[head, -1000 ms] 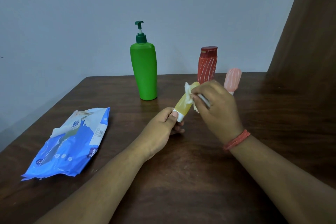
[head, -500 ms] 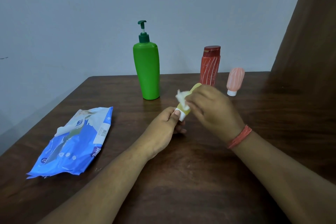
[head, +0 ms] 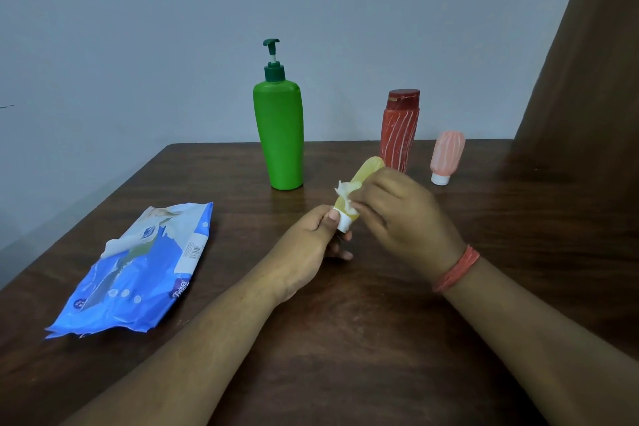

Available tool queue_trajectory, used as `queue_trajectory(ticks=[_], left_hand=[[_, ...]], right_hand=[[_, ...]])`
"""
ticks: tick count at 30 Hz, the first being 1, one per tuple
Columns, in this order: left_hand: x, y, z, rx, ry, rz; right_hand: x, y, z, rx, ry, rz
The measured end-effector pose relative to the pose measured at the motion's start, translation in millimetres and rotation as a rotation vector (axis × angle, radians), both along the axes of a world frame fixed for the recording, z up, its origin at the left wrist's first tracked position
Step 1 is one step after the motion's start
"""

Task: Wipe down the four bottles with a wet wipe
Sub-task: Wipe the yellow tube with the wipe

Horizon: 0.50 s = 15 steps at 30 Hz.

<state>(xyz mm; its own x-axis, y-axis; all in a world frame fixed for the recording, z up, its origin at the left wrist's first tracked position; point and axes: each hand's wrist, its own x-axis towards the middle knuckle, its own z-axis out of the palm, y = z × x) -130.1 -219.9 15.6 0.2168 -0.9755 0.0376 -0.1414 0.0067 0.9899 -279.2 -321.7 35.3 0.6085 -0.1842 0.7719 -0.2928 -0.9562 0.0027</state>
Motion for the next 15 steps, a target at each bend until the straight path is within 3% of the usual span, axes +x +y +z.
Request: queue_trajectory(ticks=[6, 11, 15], left_hand=[[-0.1, 0.5, 0.4, -0.011, -0.014, -0.028], [0.4, 2.0, 0.5, 0.010, -0.076, -0.044], [-1.5, 2.2, 1.8, 0.016, -0.122, -0.044]], right_hand=[[-12.2, -21.3, 6.9, 0.240, -0.293, -0.142], [-7.4, -10.2, 9.6, 0.181, -0.237, -0.079], [-12.9, -17.8, 14.6, 0.192, -0.298, -0.179]])
